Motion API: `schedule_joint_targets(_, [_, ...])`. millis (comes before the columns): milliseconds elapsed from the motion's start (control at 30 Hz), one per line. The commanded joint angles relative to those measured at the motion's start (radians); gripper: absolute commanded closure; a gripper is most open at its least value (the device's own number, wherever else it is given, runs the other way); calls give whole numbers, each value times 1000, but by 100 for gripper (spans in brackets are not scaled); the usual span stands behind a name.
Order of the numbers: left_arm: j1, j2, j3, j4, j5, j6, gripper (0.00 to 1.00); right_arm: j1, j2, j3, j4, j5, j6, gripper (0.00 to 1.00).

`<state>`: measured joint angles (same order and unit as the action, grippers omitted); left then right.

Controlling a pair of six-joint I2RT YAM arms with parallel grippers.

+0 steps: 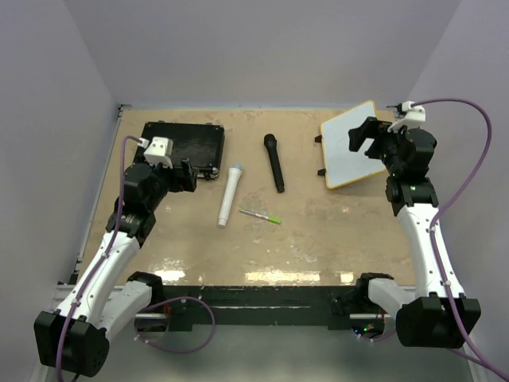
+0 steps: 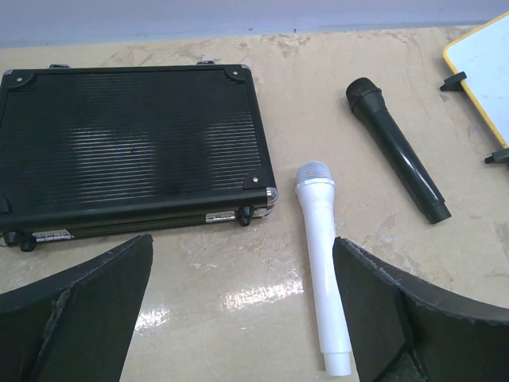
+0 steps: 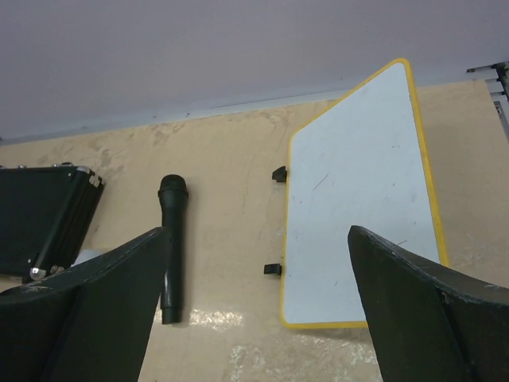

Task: Write a sentence on the whiteboard
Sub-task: Pick up the whiteboard marker from the center of the board.

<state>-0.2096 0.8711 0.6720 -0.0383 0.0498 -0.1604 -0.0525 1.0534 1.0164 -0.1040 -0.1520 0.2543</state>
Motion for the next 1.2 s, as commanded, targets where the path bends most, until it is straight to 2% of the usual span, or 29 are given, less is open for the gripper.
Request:
schedule_joint_targets(0, [6, -9, 14, 46, 10, 19, 0, -1, -3, 5, 38, 3, 2, 1])
schedule_joint_targets(233, [4, -12, 14, 48, 34, 19, 0, -1, 7, -1, 41, -182, -84, 1])
schedule_joint_targets(333, [4, -12, 12, 51, 62, 3, 0, 5, 22, -2, 44, -369, -168, 1])
schedule_joint_targets(400, [4, -18, 12, 52, 71, -19, 0, 19, 39, -4, 33, -587, -298, 1])
schedule_joint_targets(500, [6, -40, 20, 40, 88, -108, 0, 103, 65, 20, -34, -678, -435, 1])
schedule_joint_targets(633, [6, -98, -21, 52, 197, -299, 0, 261, 127, 54, -108, -635, -575, 1])
schedule_joint_targets(800, [6, -190, -113, 63, 263, -454, 0, 477, 246, 68, -166, -597, -734, 1])
schedule_joint_targets(933, [6, -208, -192, 72, 305, -557, 1, 687, 350, 74, -149, -440, -819, 1])
schedule_joint_targets(967, [6, -207, -219, 75, 305, -567, 1, 756, 409, 83, -146, -352, -828, 1])
schedule_joint_targets(1100, [6, -190, -262, 87, 321, -588, 4, 844, 562, 155, -178, -187, -833, 2])
schedule_joint_targets(1167, [4, -187, -267, 77, 317, -584, 4, 862, 609, 174, -178, -120, -822, 7])
